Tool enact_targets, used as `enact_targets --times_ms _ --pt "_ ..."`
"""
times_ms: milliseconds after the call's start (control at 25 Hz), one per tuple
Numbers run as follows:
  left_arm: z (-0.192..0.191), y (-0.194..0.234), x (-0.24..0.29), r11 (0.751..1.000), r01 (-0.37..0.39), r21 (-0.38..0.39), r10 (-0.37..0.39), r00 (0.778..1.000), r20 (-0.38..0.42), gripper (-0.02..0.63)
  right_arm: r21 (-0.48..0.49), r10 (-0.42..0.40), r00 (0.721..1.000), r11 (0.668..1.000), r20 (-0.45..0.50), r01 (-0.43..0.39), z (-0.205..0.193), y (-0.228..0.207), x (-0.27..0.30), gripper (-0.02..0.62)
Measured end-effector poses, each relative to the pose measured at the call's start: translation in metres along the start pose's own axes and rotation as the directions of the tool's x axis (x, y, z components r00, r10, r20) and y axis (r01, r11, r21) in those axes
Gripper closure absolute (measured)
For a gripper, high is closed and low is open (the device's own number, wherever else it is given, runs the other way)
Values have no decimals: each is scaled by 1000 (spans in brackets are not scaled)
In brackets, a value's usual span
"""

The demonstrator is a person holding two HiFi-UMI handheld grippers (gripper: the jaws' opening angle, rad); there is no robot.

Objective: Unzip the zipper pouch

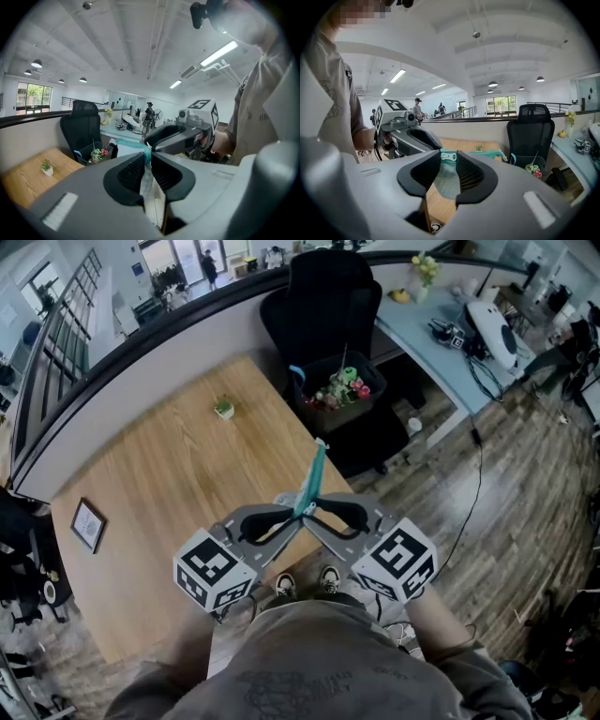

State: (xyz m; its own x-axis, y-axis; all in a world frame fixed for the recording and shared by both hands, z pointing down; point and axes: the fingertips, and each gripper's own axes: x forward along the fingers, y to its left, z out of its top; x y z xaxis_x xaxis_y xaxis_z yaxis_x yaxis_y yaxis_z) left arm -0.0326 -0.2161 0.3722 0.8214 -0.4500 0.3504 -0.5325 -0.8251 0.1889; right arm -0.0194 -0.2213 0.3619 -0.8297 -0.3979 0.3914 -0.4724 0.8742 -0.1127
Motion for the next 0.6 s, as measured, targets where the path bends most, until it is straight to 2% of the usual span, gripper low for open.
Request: enact_targets --times_ms 480,560,600 --pt "-12 1 4 999 -47 -21 46 998 -42 560 14 -40 999 999 -23 40 -9 0 -2 486" --pt "-14 6 2 998 -64 -25 62 997 -46 561 81 -9 1000 997 9 8 -7 -1 -5 572" --pt "-14 8 1 998 -60 -30 59 997 -41 561 114 16 1000 993 26 -19 -6 0 -6 575"
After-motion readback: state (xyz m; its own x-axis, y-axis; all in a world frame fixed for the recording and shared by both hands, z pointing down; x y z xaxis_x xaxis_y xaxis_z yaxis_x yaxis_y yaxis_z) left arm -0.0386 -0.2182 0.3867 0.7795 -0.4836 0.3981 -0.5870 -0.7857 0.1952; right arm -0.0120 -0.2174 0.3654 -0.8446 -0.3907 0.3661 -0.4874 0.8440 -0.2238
